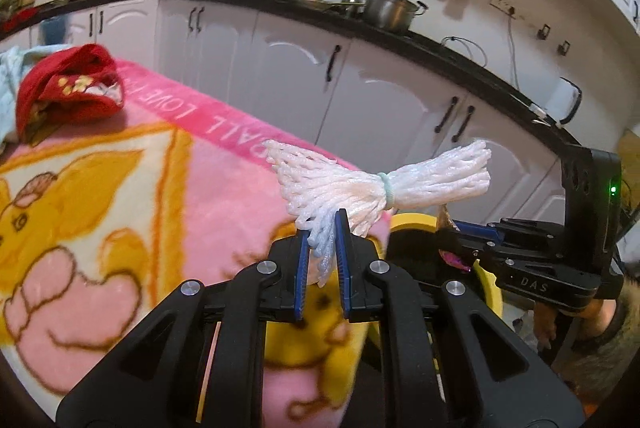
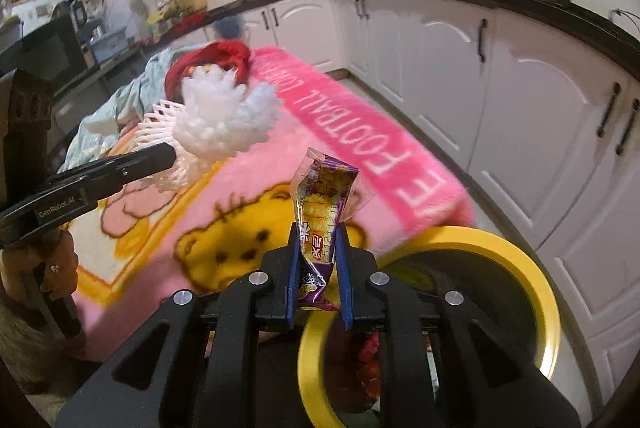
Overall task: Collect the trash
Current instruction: 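Carry the mesh net and purple packet over the yellow bin and open both tools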
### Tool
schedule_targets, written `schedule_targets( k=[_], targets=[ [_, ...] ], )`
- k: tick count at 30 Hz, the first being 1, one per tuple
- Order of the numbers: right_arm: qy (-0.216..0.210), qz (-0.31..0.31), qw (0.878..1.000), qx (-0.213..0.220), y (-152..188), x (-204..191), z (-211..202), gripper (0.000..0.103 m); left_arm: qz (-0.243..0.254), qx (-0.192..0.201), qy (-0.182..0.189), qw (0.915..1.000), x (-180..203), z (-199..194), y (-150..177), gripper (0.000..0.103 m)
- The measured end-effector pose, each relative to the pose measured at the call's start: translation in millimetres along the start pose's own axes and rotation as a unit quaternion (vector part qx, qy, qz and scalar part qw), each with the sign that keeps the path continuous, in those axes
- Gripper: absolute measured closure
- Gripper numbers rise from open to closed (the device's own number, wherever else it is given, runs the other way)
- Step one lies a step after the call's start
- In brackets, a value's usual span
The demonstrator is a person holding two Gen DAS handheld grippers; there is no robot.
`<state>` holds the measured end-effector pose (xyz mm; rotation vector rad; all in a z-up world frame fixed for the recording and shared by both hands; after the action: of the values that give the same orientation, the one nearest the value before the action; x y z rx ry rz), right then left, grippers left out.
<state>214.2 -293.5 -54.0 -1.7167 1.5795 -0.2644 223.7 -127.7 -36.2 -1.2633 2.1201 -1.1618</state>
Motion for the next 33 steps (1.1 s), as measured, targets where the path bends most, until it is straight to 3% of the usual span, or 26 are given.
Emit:
schedule_targets(
  k=[16,33],
  targets=[
    [0.031,0.061,0.996,0.062,12,68,-70,0.087,0.039,0.01,0.015,0.9991,49,2,-19,0.096],
    [0.061,0.073,0.99,0.1,24,104,-121,0.087,0.078,-0.003,0.015,0.9969,99,31,-30,0.096]
  ],
)
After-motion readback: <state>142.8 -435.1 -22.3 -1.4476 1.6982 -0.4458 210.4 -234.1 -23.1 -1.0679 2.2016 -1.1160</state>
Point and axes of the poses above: each gripper's, at about its wrist camera, not at the fingertips, and z roughly the way its jaws point, x to its right, y to its underside, the point moved 6 cm from there along z, roughly the way its jaws point, and after that the axes turned 14 degrees about z, right-handed, at the moved point
